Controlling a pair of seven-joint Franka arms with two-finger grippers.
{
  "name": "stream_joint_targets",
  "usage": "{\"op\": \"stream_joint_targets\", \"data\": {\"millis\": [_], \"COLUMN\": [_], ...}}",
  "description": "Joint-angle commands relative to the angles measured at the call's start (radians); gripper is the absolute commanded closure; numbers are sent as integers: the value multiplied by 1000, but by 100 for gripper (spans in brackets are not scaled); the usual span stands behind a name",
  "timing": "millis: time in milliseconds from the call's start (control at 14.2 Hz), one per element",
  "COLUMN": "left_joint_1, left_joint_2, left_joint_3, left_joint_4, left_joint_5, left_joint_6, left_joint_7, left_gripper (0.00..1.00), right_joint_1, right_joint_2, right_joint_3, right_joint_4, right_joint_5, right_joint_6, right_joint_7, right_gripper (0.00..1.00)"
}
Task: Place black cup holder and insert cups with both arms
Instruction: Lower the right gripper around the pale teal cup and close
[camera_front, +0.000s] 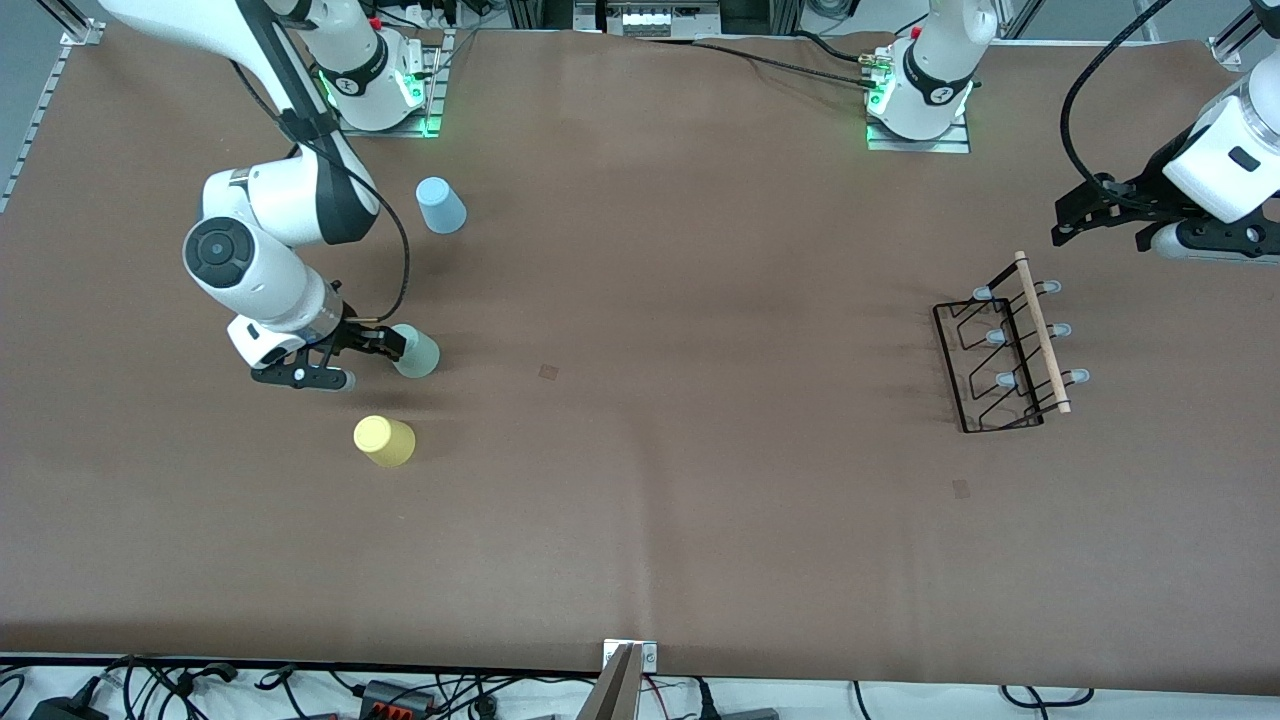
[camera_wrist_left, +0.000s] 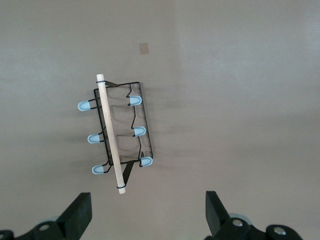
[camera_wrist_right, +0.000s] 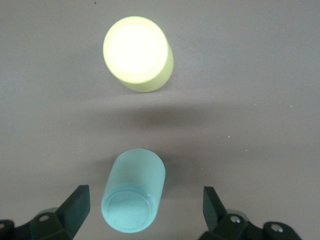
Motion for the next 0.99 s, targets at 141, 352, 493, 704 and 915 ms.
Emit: {"op": "stream_joint_targets", "data": {"millis": [141,352,493,704,915], "left_joint_1": [-3,-3,-1,-1,-1], "left_joint_2": [2,2,2,2,4], "left_joint_3": [1,1,1,1,1], "left_joint_4": [14,16,14,14,16], "left_joint_5": [18,18,18,18,16], "left_joint_6": [-6,-6,-6,-7,-16], "left_joint_7": [14,14,14,14,12], "left_gripper": [0,0,0,0,0], "right_joint_1": [14,14,12,12,12], "right_joint_2": [5,5,5,5,5], "right_joint_3": [-6,-6,-7,-7,-6], "right_joint_4": [17,17,17,18,20], "right_joint_5": [2,2,2,0,0], "right_joint_6": [4,4,4,2,4], "right_joint_7": [26,26,24,23,23], "right_gripper": [0,0,0,0,0]}}
